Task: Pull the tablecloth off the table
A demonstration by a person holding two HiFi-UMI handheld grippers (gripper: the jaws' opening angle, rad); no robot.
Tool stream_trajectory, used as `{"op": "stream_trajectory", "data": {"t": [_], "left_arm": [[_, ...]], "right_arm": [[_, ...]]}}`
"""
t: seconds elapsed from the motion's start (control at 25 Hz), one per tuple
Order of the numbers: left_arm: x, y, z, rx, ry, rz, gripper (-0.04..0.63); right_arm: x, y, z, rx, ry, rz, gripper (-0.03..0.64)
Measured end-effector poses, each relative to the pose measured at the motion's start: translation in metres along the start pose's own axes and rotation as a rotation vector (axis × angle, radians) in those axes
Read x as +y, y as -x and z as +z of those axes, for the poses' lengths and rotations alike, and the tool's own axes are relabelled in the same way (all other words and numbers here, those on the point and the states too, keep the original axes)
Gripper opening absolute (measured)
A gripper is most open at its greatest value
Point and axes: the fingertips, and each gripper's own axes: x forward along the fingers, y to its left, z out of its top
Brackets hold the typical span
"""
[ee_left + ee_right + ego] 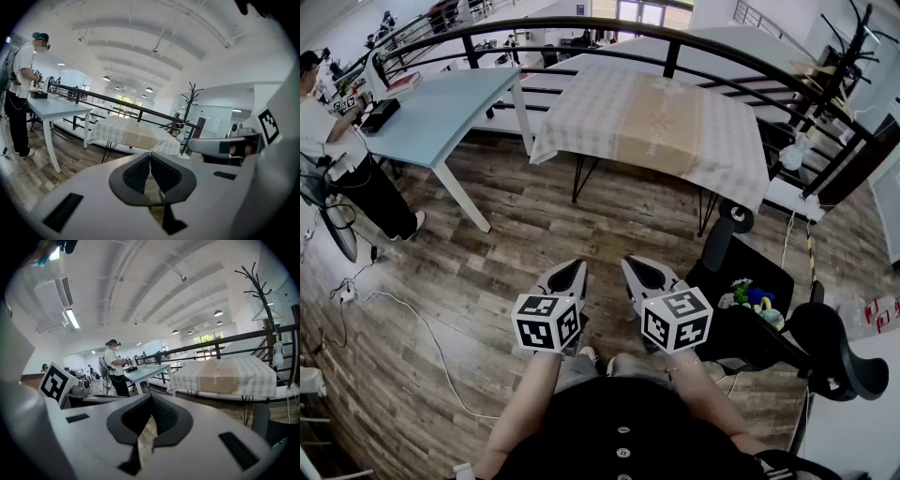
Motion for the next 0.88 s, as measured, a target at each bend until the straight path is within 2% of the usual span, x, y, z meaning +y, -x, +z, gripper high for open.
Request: {"op": "stream_trajectory", "data": {"t": [0.16, 0.4, 0.64, 0.88], "left_arm": [[-0.011, -0.005, -0.004, 0.007, -0.003, -0.032, 0.021], [-0.021, -0.012, -0.009, 0.021, -0.005, -0.038, 0.021], [-0.038, -0.017, -0.010, -0.034, 0.032, -0.076, 0.021], [-0.038, -0.031, -0.028, 0.005, 0.067, -0.051, 0.021]], "right_arm": [[-0.002, 0.002, -0.005, 0.006, -0.005, 0.006, 0.026], [-0.008, 0.007, -0.007, 0.011, -0.009, 0.023, 0.025], [-0.009, 0.016, -0.007, -0.033, -0.034, 0.088, 0.026], [-0.021, 0.015, -0.025, 0.028, -0.047, 0.112, 0.026]]}}
